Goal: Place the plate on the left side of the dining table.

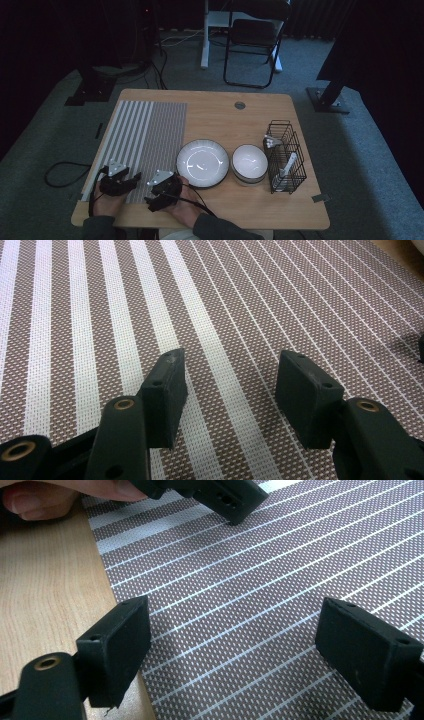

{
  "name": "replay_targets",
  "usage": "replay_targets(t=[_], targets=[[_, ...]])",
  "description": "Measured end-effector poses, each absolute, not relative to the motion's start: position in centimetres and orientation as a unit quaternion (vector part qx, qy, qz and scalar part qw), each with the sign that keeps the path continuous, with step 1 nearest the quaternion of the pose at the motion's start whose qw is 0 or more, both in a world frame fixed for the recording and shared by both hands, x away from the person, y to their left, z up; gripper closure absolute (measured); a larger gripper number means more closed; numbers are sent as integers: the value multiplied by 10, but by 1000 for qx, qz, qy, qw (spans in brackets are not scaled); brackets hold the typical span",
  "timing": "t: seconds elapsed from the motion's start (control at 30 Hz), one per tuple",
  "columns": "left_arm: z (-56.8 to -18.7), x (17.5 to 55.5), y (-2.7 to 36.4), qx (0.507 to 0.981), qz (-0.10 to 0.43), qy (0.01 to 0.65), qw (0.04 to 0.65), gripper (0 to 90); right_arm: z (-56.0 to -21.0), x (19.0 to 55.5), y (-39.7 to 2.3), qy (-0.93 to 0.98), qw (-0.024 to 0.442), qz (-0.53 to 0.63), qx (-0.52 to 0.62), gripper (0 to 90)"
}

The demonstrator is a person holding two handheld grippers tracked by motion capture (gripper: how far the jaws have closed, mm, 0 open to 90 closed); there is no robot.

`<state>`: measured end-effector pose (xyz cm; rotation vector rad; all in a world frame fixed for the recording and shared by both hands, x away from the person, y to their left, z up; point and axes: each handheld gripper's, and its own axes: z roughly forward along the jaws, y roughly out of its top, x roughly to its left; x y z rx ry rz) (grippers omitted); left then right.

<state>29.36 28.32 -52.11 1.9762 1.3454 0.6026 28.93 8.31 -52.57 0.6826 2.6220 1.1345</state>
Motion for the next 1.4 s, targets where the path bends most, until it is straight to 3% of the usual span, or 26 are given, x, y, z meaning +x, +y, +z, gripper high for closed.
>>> replay_targets(t=[0.37,0.73,1.4], targets=[[-521,294,283,756,231,515,331,465,-526,288,83,887,103,385,232,155],[-521,294,283,756,231,514,332,464,-522,283,79,886,93,398,221,272],[-521,294,283,756,231,514,332,464,-475,275,53,870,108,437,204,370]])
